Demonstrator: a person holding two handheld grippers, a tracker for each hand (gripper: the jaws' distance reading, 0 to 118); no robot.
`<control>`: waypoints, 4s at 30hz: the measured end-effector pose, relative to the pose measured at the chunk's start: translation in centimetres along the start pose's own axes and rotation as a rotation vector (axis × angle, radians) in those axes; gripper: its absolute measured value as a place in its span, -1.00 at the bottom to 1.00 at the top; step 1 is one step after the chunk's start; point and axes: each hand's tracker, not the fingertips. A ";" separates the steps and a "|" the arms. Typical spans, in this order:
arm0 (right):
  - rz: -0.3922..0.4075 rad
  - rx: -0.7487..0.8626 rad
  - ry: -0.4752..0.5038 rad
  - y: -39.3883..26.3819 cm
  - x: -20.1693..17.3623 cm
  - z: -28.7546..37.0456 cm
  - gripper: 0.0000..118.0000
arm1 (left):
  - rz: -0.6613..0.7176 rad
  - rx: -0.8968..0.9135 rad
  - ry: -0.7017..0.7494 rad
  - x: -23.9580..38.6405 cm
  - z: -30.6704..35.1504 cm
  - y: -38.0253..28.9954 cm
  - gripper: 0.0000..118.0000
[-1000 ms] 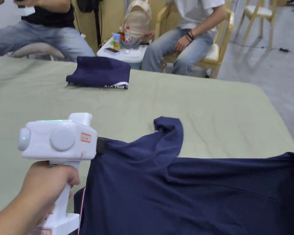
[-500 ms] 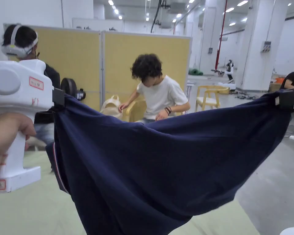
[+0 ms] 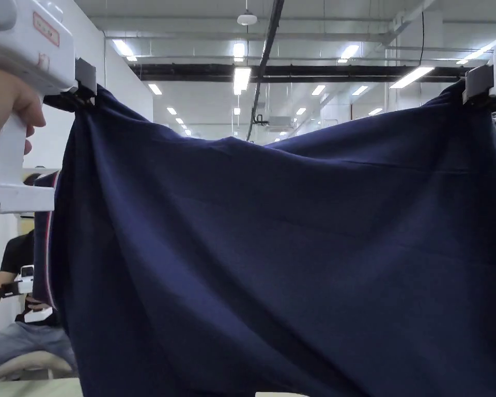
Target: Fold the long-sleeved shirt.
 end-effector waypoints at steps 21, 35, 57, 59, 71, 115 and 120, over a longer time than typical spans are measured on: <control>0.052 0.144 -0.035 8.6 -4.9 -10.0 -0.93 | 0.014 0.168 0.099 1.9 -8.7 5.6 -0.99; 0.062 0.184 -0.069 5.5 -7.0 -24.4 -0.93 | -0.003 0.248 0.112 1.6 -23.9 4.8 -0.99; 0.005 -0.130 0.052 -34.6 -12.5 -34.3 -0.93 | 0.055 -0.079 0.037 3.7 -37.6 -36.9 -0.99; 0.023 -0.214 0.061 -40.7 -13.0 -32.8 -0.93 | 0.042 -0.150 0.030 4.2 -35.6 -42.5 -0.99; -0.198 -0.694 0.017 -64.8 -9.5 -14.1 -0.93 | 0.061 -0.515 0.032 2.9 -17.6 -64.0 -0.99; -0.077 -1.039 -0.047 -69.3 -0.9 11.3 -0.93 | 0.049 -0.949 0.015 -1.1 10.7 -72.1 -0.99; -0.050 -1.081 0.001 -70.1 -1.8 11.3 0.38 | 0.036 -0.970 0.063 -0.3 11.2 -73.9 0.21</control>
